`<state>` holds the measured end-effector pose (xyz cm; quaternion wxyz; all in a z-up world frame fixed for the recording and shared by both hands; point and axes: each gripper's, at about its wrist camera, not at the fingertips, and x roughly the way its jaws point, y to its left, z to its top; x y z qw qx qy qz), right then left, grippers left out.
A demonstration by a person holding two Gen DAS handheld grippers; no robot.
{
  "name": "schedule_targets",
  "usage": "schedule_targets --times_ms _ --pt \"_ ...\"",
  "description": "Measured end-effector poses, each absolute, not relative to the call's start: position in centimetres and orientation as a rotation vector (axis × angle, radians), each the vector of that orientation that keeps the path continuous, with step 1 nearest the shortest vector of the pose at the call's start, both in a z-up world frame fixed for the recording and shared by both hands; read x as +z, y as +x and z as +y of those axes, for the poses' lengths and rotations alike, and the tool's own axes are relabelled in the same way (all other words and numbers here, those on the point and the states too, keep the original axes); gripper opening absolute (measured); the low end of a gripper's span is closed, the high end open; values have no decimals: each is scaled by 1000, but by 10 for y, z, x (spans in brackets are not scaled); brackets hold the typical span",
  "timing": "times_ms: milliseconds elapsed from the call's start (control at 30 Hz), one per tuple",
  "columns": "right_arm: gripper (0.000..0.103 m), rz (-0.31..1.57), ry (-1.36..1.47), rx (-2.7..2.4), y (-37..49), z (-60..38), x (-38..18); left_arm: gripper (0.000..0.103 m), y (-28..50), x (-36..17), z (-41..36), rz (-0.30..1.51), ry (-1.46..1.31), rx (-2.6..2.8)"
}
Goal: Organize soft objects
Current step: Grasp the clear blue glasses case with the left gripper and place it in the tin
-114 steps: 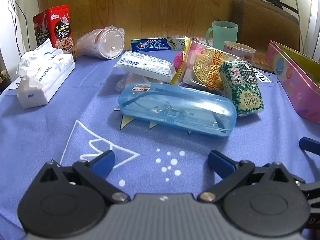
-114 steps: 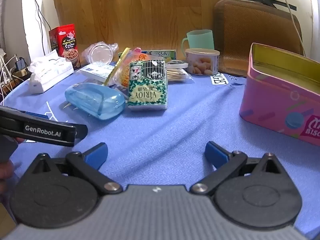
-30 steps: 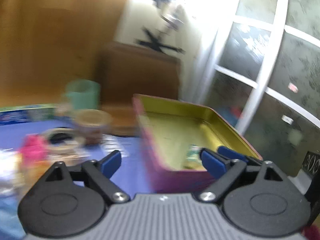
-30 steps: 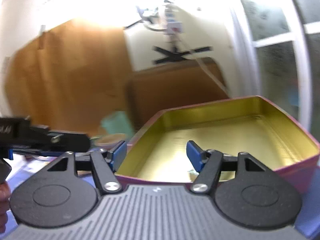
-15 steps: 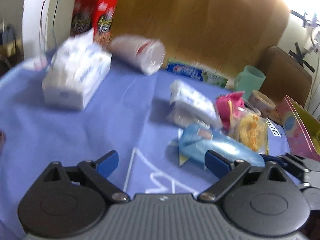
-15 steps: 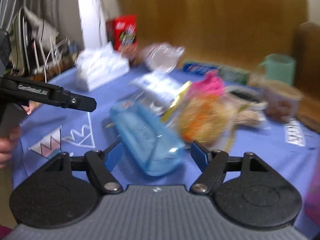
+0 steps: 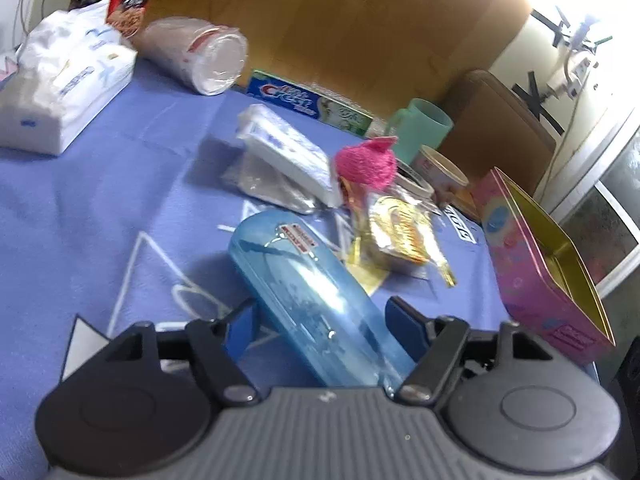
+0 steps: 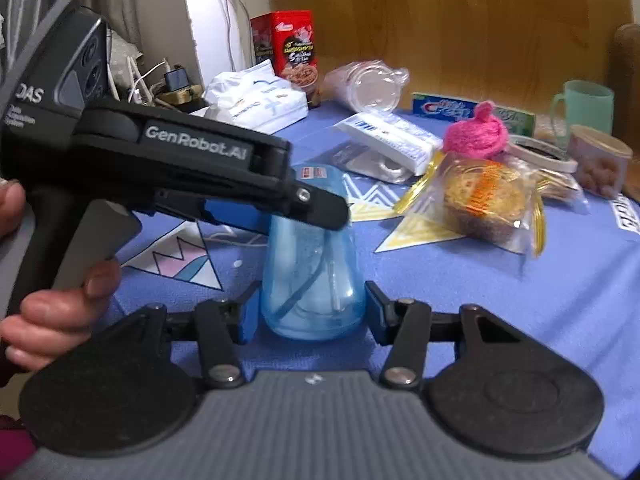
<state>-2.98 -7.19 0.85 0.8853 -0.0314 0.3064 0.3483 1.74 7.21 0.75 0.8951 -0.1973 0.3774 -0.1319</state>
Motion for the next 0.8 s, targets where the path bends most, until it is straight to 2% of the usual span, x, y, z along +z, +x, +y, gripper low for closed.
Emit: schedule_targets --times_ms 200,533,800 --pt "55 547 0 653 -35 -105 24 63 27 40 40 731 -374 -365" --pt "55 349 78 392 -26 -200 61 63 63 103 -89 615 -191 -596" --pt "55 278 131 183 -10 -277 66 63 89 109 -184 604 -118 -747"
